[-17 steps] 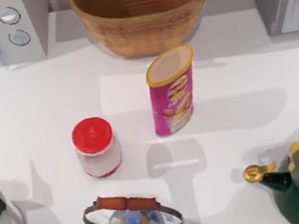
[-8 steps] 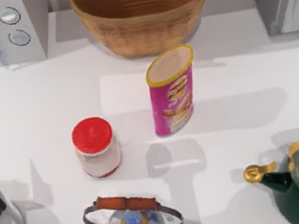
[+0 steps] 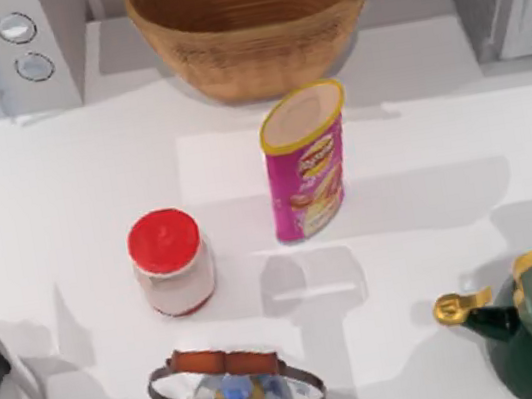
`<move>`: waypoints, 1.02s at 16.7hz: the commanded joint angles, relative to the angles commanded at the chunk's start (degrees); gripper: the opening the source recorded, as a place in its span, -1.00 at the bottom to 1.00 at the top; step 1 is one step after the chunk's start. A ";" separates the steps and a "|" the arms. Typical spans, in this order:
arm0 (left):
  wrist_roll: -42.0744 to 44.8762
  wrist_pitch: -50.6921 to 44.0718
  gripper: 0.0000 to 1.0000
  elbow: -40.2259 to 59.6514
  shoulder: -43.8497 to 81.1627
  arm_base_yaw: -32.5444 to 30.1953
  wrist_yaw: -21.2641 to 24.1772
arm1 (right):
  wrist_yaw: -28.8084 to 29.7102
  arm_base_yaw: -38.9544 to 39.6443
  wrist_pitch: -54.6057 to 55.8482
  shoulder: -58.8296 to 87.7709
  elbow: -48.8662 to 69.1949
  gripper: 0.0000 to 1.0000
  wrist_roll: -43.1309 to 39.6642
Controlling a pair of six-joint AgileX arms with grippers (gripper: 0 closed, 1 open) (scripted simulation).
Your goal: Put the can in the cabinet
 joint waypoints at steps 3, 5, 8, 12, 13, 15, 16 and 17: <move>0.00 0.00 1.00 0.00 0.00 0.00 0.00 | 0.27 0.37 5.29 5.06 -0.17 1.00 0.33; 0.00 0.00 1.00 0.00 0.00 0.00 0.00 | 0.17 0.15 7.57 7.05 -0.54 1.00 0.19; 0.00 0.00 1.00 0.00 0.00 0.00 0.00 | 0.14 0.10 7.86 7.32 -0.61 1.00 0.16; 0.00 0.00 1.00 0.00 0.00 0.00 0.00 | 0.14 0.10 7.86 7.32 -0.61 0.55 0.16; 0.00 0.00 1.00 0.00 0.00 0.00 0.00 | 0.14 0.10 7.86 7.32 -0.61 0.40 0.16; 0.00 0.00 1.00 0.00 0.00 0.00 0.00 | 0.14 0.10 7.86 7.32 -0.61 0.10 0.16; 0.00 0.00 1.00 0.00 0.00 0.00 0.00 | 0.14 0.10 7.86 7.32 -0.61 -0.06 0.16; 0.00 0.00 1.00 0.00 0.00 0.00 0.00 | 0.14 0.10 7.86 7.32 -0.61 -0.21 0.16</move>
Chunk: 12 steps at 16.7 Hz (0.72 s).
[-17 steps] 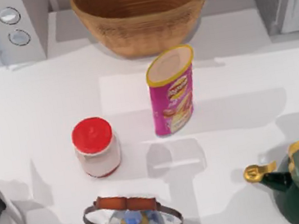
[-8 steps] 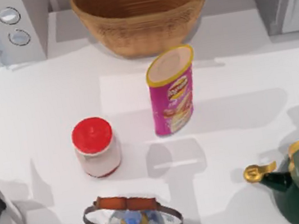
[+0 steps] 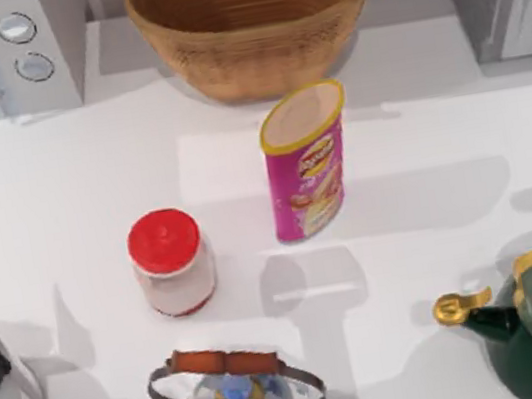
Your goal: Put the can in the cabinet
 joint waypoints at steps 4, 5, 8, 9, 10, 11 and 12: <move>0.00 0.00 1.00 0.00 0.00 0.00 0.00 | 0.00 0.00 0.00 0.00 0.00 -0.81 0.00; 0.00 0.00 1.00 0.00 0.00 0.00 0.00 | 0.00 0.00 0.00 0.00 0.00 -0.96 0.00; 0.00 0.00 1.00 0.00 0.00 0.00 0.00 | 0.00 0.00 0.00 0.00 0.00 -1.00 0.00; 0.00 0.00 1.00 0.00 0.00 0.00 0.00 | 0.00 0.00 0.00 0.00 0.00 -1.00 0.00; 0.00 0.00 1.00 0.00 0.00 0.00 0.00 | 0.00 0.00 0.00 0.00 0.00 -1.00 0.00; 0.00 0.00 1.00 0.00 0.00 0.00 0.00 | 0.00 0.00 0.00 0.00 0.00 -1.00 0.00; 0.00 0.00 1.00 0.00 0.00 0.00 0.00 | 0.00 0.00 0.00 0.00 0.00 -1.00 0.00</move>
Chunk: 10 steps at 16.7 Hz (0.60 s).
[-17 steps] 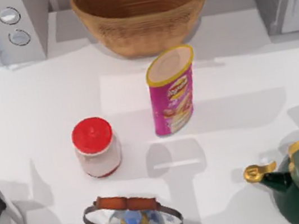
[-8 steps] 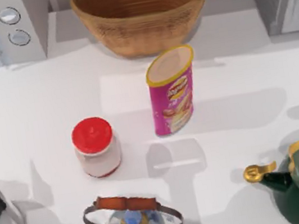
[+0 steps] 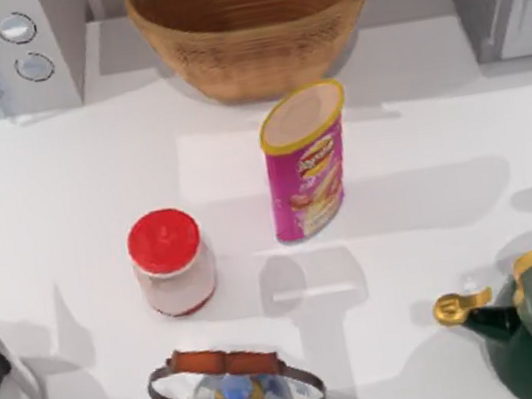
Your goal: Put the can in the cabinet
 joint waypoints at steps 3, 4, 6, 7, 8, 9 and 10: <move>0.00 0.00 1.00 0.00 0.00 0.00 0.00 | 0.03 -0.04 -0.14 -0.11 0.13 -1.00 0.04; 0.00 0.00 1.00 0.00 0.00 0.00 0.00 | 0.02 -0.05 -0.72 -0.28 0.50 -1.00 0.03; 0.00 0.00 1.00 0.00 0.00 0.00 0.00 | -0.03 -0.09 -3.41 -1.12 2.20 -1.00 -0.03; 0.00 0.00 1.00 0.00 0.00 0.00 0.00 | -0.05 -0.13 -5.40 -1.78 3.42 -1.00 -0.07; 0.00 0.00 1.00 0.00 0.00 0.00 0.00 | -0.08 -0.17 -7.70 -2.57 4.83 -1.00 -0.11; 0.00 0.00 1.00 0.00 0.00 0.00 0.00 | -0.11 -0.19 -10.32 -3.52 6.38 -1.00 -0.15; 0.00 0.00 1.00 0.00 0.00 0.00 0.00 | -0.14 -0.21 -13.13 -4.58 8.03 -1.00 -0.20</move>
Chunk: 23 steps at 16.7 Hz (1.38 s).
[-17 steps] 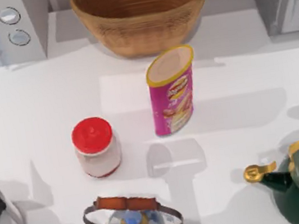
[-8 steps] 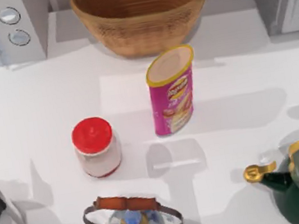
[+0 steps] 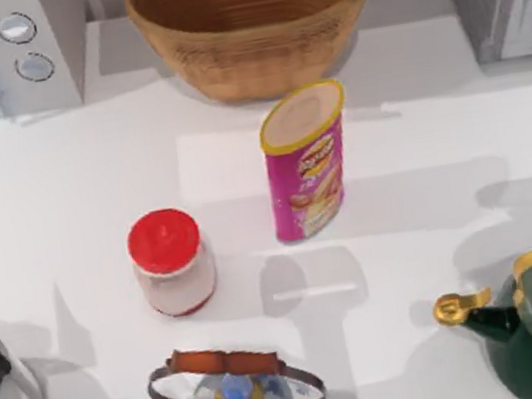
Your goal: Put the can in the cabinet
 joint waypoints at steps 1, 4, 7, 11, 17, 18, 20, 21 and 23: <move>0.00 0.00 1.00 0.00 0.00 0.00 0.00 | -0.03 -0.02 -2.97 -1.15 1.70 -1.00 -0.04; 0.00 0.00 1.00 0.00 0.00 0.00 0.00 | -0.10 -0.08 -11.93 -4.77 6.91 -1.00 -0.13; 0.00 0.00 1.00 0.00 0.00 0.00 0.00 | -0.13 -0.12 -19.79 -8.30 11.56 -1.00 -0.16; 0.00 0.00 1.00 0.00 0.00 0.00 0.00 | -0.14 -0.09 -25.56 -11.21 14.91 -1.00 -0.17; 0.00 0.00 1.00 0.00 0.00 0.00 0.00 | -0.19 0.09 -25.14 -11.51 14.44 -1.00 -0.11; 0.00 0.00 1.00 0.00 0.00 0.00 0.00 | -0.26 0.24 -24.38 -12.37 13.81 -1.00 -0.17; 0.00 0.00 1.00 0.00 0.00 0.00 0.00 | -0.56 0.70 -22.14 -15.18 12.08 -1.00 -0.34; 0.00 0.00 1.00 0.00 0.00 0.00 0.00 | -0.81 1.01 -20.72 -17.09 10.98 -1.00 -0.41; 0.00 0.00 1.00 0.00 0.00 0.00 0.00 | -1.46 1.88 -17.35 -21.93 8.09 -1.00 -0.44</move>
